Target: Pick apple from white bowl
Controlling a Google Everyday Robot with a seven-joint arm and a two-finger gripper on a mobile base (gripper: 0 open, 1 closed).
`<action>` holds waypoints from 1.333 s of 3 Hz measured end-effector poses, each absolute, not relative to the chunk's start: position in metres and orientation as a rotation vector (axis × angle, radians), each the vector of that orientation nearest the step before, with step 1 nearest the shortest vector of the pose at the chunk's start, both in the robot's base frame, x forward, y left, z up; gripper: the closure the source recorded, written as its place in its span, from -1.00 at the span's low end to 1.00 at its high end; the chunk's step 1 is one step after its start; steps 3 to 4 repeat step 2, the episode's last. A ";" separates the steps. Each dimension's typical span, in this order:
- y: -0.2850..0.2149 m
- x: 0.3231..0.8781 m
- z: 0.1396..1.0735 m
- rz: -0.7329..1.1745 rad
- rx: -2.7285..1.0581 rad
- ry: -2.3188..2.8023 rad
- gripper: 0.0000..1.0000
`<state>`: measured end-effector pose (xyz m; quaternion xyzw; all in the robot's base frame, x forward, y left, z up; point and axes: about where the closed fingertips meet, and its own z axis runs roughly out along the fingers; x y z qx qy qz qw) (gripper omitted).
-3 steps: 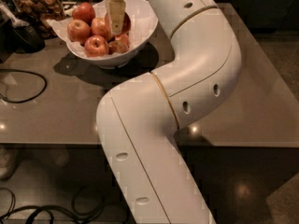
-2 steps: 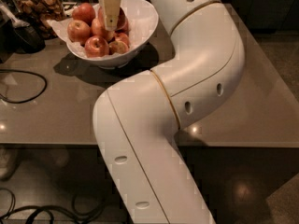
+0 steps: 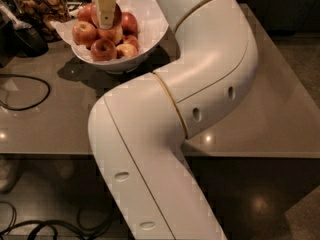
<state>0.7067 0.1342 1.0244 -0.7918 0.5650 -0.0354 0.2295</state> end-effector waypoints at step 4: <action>0.153 0.682 1.060 -0.076 -2.158 1.492 1.00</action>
Offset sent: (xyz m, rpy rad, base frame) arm -0.0684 0.0052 0.0540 0.0069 0.0088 0.0325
